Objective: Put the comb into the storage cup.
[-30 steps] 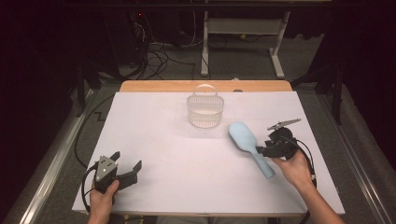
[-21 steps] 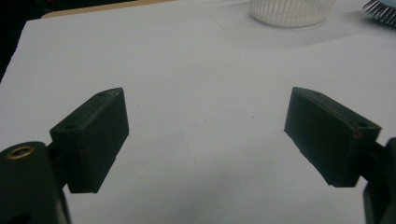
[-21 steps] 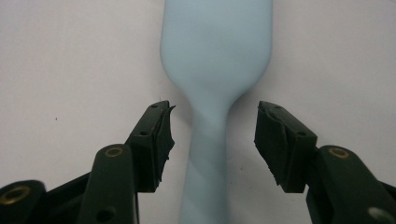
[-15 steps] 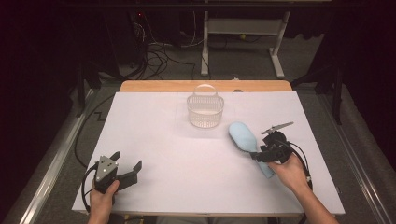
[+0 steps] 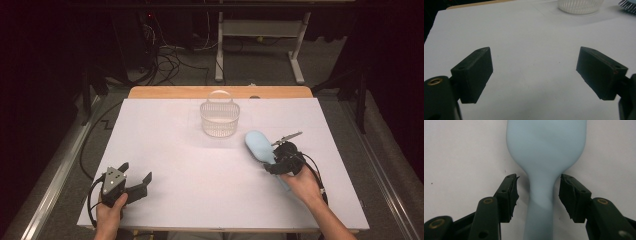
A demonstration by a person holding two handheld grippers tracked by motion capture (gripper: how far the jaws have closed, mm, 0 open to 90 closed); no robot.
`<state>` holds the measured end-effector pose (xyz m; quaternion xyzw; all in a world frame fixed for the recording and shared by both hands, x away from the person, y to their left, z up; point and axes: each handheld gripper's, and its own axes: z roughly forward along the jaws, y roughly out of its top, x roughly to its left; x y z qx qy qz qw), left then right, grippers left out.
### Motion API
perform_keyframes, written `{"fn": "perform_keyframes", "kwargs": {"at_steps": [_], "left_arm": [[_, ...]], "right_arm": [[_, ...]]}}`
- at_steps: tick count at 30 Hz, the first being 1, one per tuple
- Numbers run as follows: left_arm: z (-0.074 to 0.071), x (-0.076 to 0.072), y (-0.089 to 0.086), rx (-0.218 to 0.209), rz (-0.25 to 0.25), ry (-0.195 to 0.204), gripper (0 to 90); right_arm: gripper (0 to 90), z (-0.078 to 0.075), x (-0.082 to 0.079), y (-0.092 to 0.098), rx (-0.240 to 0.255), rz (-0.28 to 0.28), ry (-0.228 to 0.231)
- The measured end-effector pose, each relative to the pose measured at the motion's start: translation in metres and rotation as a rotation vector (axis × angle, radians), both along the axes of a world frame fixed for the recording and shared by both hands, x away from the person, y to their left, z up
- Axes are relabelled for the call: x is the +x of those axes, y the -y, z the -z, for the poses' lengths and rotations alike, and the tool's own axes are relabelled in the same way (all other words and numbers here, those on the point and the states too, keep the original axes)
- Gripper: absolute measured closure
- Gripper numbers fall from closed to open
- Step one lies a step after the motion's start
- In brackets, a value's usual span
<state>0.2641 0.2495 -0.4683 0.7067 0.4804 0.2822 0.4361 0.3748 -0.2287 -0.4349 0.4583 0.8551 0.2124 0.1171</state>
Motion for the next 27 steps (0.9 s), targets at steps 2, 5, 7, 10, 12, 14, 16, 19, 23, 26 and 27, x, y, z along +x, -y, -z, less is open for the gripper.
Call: {"fn": "perform_keyframes", "kwargs": {"at_steps": [2,5,7,10,12,14,16,19,23,26,27], "left_arm": [[0.0000,0.0000,-0.0002,0.000,0.000,0.000,14.5],[-0.0001,-0.0001,-0.0002,0.000,-0.001,0.000,14.5],[0.0000,0.0000,-0.0001,0.001,0.000,0.000,14.5],[0.0000,-0.0001,0.0001,0.000,0.002,0.000,14.5],[0.0001,0.0000,0.0002,0.003,0.005,-0.002,14.5],[0.0002,0.0001,0.0006,0.004,0.007,-0.002,14.7],[0.0002,0.0001,0.0007,0.005,0.008,-0.002,14.7],[0.0001,-0.0002,0.0005,0.007,0.005,0.000,14.7],[0.0001,-0.0002,0.0006,0.010,0.006,0.000,14.7],[0.0001,-0.0002,0.0010,0.013,0.007,0.000,14.7],[0.0001,-0.0002,0.0010,0.014,0.006,0.001,14.7]], "right_arm": [[52.4,0.0017,0.0008,-0.0019,-0.009,0.000,-0.002],[56.0,0.0040,0.0015,-0.0053,-0.030,-0.006,0.000],[58.4,0.0055,0.0019,-0.0070,-0.047,-0.010,0.003],[63.8,0.0066,0.0026,-0.0066,-0.050,-0.007,0.002],[66.2,0.0062,0.0023,-0.0066,-0.058,-0.009,0.005],[67.1,0.0063,0.0023,-0.0066,-0.058,-0.008,0.002],[68.0,0.0062,0.0024,-0.0065,-0.056,-0.007,0.001],[69.5,0.0061,0.0024,-0.0061,-0.055,-0.006,0.001],[69.8,0.0059,0.0023,-0.0057,-0.052,-0.006,0.001],[69.9,0.0058,0.0023,-0.0046,-0.042,-0.008,0.008],[70.0,0.0055,0.0022,-0.0044,-0.040,-0.009,0.010]]}}
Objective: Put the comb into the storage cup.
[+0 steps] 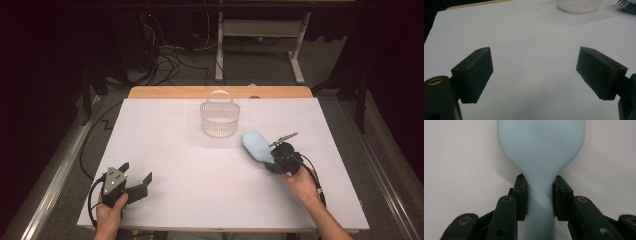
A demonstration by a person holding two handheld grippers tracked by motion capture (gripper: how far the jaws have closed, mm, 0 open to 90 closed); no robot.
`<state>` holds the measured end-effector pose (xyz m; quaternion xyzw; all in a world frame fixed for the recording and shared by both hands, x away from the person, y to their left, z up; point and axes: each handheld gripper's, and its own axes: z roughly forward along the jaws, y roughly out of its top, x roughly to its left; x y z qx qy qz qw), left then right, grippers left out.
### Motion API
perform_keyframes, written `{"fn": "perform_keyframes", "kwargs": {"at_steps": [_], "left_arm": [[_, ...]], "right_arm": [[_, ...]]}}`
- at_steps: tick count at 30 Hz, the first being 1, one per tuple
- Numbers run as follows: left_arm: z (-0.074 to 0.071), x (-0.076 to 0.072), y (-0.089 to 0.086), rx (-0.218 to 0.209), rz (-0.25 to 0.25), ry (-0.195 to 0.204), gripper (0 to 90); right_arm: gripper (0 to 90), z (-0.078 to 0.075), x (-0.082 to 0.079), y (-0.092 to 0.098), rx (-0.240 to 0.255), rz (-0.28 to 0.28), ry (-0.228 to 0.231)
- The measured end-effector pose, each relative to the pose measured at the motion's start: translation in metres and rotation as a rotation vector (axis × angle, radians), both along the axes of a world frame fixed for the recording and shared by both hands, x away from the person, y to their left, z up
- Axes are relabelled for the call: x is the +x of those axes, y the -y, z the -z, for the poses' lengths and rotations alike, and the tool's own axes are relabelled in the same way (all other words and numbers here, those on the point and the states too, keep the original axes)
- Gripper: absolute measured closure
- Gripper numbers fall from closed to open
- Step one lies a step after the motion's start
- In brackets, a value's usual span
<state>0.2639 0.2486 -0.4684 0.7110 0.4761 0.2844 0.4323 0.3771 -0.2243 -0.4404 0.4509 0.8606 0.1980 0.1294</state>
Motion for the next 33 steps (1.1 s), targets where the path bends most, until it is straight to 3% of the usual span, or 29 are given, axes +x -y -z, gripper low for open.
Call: {"fn": "perform_keyframes", "kwargs": {"at_steps": [16,28,33], "left_arm": [[-0.001,-0.001,0.002,0.009,-0.004,0.007,12.1],[-0.001,-0.002,0.008,0.013,-0.006,0.014,12.1],[-0.006,-0.001,0.013,0.015,0.027,0.027,8.8]], "right_arm": [[70.1,-0.012,-0.009,0.004,0.065,-0.022,0.055],[70.1,-0.020,-0.031,0.009,0.136,-0.064,0.116],[70.0,-0.024,-0.044,0.012,0.173,-0.082,0.136]]}}
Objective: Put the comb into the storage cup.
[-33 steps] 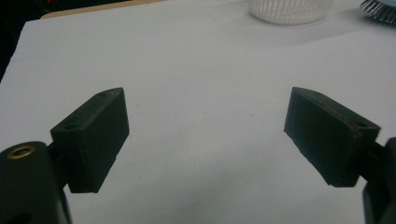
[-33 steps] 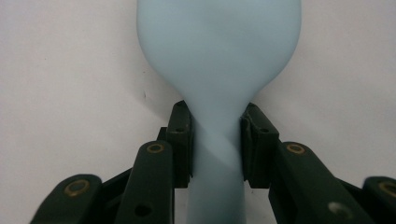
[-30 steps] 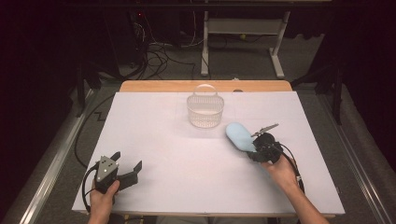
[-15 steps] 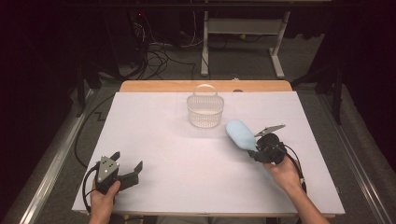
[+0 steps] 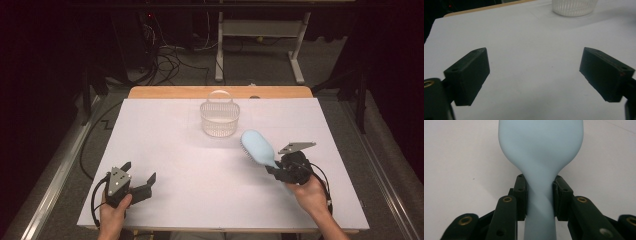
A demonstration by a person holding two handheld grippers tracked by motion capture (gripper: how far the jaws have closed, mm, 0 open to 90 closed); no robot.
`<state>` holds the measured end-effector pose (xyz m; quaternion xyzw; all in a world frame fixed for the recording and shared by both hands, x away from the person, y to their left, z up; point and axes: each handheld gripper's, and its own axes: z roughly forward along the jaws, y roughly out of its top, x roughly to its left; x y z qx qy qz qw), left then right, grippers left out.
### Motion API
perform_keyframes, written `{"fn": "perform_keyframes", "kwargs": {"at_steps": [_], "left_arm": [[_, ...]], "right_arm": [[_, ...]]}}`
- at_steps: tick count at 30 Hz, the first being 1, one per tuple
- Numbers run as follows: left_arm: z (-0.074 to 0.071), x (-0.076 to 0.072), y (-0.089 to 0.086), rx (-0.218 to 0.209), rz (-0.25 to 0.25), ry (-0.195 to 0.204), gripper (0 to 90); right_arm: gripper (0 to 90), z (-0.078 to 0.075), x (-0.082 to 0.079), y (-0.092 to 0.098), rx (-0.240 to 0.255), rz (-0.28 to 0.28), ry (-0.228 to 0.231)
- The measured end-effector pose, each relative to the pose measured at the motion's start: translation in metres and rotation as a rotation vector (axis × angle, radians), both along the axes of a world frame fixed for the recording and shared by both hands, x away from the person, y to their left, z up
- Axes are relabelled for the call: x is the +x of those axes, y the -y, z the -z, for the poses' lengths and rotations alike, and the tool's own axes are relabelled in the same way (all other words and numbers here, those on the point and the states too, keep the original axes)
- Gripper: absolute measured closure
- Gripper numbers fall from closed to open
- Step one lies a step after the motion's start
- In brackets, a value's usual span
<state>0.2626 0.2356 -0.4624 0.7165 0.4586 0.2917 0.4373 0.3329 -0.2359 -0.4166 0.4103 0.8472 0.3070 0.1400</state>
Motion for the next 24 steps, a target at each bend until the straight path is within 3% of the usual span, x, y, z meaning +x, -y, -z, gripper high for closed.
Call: {"fn": "perform_keyframes", "kwargs": {"at_steps": [4,10,24], "left_arm": [[-0.003,0.001,0.004,0.000,0.007,0.010,6.1],[-0.010,0.004,0.013,0.011,0.029,0.022,5.9],[-0.022,0.005,0.025,-0.018,0.089,0.029,3.9]], "right_arm": [[70.0,-0.002,-0.010,0.000,0.007,-0.019,0.019],[70.0,-0.006,-0.026,0.003,0.063,-0.045,0.037],[70.0,-0.005,-0.032,-0.006,0.108,-0.072,0.055]]}}
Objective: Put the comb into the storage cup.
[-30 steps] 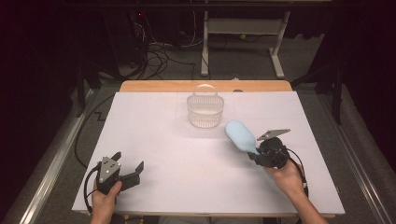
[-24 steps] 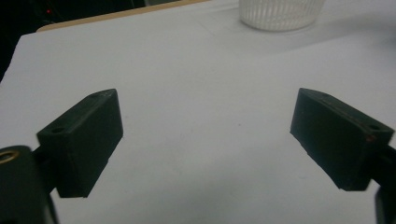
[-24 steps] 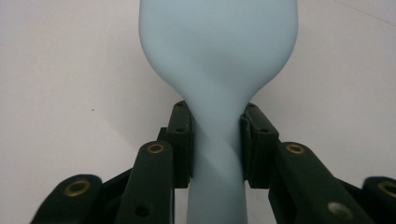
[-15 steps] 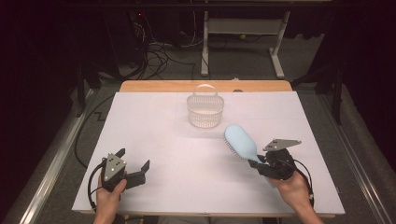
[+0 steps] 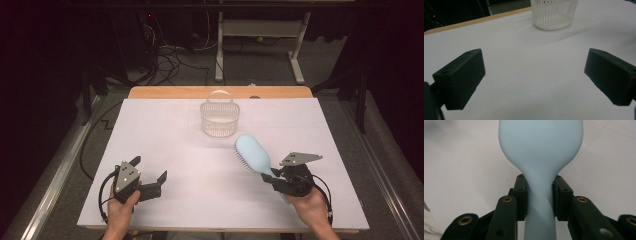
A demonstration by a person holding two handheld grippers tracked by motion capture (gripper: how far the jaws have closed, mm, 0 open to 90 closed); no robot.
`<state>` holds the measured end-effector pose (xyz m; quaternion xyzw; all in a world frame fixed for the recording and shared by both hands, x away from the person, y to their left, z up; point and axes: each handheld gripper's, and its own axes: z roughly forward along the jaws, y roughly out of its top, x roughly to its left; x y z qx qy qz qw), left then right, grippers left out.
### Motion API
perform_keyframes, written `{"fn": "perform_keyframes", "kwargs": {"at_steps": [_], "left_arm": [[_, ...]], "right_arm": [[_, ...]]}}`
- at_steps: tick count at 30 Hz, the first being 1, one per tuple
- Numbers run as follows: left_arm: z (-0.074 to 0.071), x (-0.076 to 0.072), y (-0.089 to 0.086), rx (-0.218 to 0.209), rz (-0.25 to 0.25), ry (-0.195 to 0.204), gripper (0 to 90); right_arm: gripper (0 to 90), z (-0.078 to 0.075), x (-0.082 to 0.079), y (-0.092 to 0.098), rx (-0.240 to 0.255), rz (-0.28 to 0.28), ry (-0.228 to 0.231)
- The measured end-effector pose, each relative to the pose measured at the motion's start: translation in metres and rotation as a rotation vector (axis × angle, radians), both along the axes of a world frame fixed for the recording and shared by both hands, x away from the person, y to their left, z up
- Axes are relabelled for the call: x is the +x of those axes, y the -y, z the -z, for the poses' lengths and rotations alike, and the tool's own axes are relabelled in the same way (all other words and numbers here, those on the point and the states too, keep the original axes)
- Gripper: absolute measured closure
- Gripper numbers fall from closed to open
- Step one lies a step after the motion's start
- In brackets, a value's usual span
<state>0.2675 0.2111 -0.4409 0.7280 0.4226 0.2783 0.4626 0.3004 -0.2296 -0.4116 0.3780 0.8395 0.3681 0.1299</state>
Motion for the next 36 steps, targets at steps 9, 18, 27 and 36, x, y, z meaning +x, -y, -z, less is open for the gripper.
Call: {"fn": "perform_keyframes", "kwargs": {"at_steps": [9,18,27,36], "left_arm": [[-0.001,0.008,0.017,0.009,0.021,0.001,8.0],[-0.006,0.013,0.034,-0.003,0.067,0.007,15.2],[-0.006,0.015,0.044,0.005,0.109,-0.011,15.2],[-0.007,0.018,0.054,0.012,0.134,-0.004,15.2]], "right_arm": [[70.1,0.007,-0.004,0.000,0.010,0.001,-0.002],[70.0,0.008,-0.006,-0.003,0.017,-0.011,0.008],[70.1,0.007,-0.008,-0.007,0.018,-0.018,0.012],[70.0,0.007,-0.009,-0.009,0.021,-0.021,0.013]]}}
